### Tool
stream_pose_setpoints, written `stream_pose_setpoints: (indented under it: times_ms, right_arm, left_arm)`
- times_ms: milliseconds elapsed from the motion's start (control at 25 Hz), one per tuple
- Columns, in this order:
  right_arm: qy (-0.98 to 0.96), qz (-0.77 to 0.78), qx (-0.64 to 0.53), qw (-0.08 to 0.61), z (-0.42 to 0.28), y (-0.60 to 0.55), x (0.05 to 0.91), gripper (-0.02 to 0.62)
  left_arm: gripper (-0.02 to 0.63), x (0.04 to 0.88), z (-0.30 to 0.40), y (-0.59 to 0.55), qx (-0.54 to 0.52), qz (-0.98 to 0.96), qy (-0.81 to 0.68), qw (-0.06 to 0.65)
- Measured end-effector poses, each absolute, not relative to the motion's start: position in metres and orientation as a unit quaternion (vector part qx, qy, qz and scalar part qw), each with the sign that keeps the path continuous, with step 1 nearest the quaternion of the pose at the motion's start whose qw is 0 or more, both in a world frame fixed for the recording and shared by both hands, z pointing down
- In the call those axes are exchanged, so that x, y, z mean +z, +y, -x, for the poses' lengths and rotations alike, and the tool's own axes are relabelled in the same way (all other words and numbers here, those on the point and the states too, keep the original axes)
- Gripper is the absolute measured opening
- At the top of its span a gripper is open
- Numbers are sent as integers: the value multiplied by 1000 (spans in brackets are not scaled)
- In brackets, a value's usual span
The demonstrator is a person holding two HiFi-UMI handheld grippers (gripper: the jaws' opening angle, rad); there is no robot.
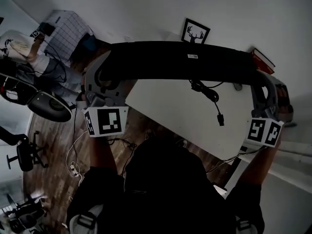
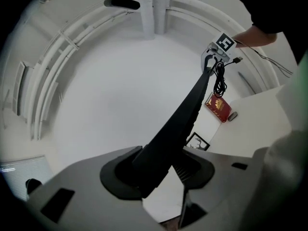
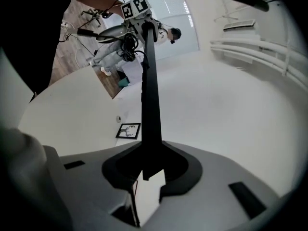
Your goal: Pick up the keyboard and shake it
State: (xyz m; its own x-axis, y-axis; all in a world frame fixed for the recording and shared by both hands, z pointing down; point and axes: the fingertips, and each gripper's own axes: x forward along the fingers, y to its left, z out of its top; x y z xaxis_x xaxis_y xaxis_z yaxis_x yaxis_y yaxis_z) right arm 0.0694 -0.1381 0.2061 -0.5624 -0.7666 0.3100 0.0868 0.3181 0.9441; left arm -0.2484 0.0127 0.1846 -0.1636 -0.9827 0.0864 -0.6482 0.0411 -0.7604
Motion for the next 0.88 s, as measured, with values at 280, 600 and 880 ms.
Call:
stream_pose_setpoints:
  times_ms: [280,600,880]
  right_arm:
    - [-733,-177,-501,425,-55,-125,256,97]
    - [-722,-194,-496,441,-65,-117,256,98]
    - [-719,-207,-466,472,-91,-118,270,98]
  left_arm:
    - [190,229,256,34,-377,607,673,189]
    - [189,237,255,27,-367,626,664,180]
    - [189,257,239,1,-364,660,635,173]
